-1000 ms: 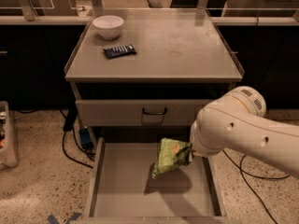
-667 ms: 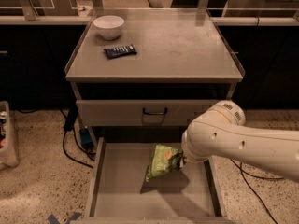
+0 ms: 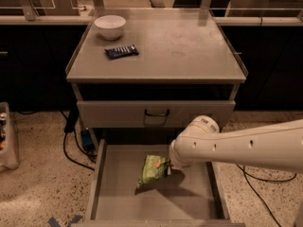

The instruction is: Place green jalapeno chip bag into middle drawer

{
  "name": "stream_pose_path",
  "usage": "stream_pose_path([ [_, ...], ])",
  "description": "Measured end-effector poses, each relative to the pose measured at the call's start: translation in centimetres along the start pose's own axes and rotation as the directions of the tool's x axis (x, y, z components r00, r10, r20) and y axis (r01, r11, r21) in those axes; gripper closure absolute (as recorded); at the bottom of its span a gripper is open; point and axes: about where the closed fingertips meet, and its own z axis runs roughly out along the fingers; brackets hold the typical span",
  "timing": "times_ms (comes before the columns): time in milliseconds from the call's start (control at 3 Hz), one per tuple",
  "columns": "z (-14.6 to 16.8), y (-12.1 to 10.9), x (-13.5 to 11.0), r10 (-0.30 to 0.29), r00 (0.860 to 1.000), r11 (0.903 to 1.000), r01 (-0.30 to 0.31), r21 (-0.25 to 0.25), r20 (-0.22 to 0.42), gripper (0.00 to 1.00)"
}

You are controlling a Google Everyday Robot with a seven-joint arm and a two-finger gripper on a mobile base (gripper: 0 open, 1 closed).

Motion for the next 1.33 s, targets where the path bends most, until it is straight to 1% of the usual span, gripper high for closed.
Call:
stream_pose_path([
  [333,-0.2,0.5,-0.6,-0.014,1.0,0.9998,0.014,0.014,-0.001,1.0],
  [667,1.6,1.3,-0.2,0.012,1.0,0.9998,-0.013,0.018,0.021,1.0],
  [1000,5.4,2.6,0.1,0.041,0.997,0.9991,-0.04,-0.011,0.062,1.0],
  [1333,9.5,2.5,-0.2,0.033,0.996,0.9988,-0.029,-0.04,0.087,1.0],
])
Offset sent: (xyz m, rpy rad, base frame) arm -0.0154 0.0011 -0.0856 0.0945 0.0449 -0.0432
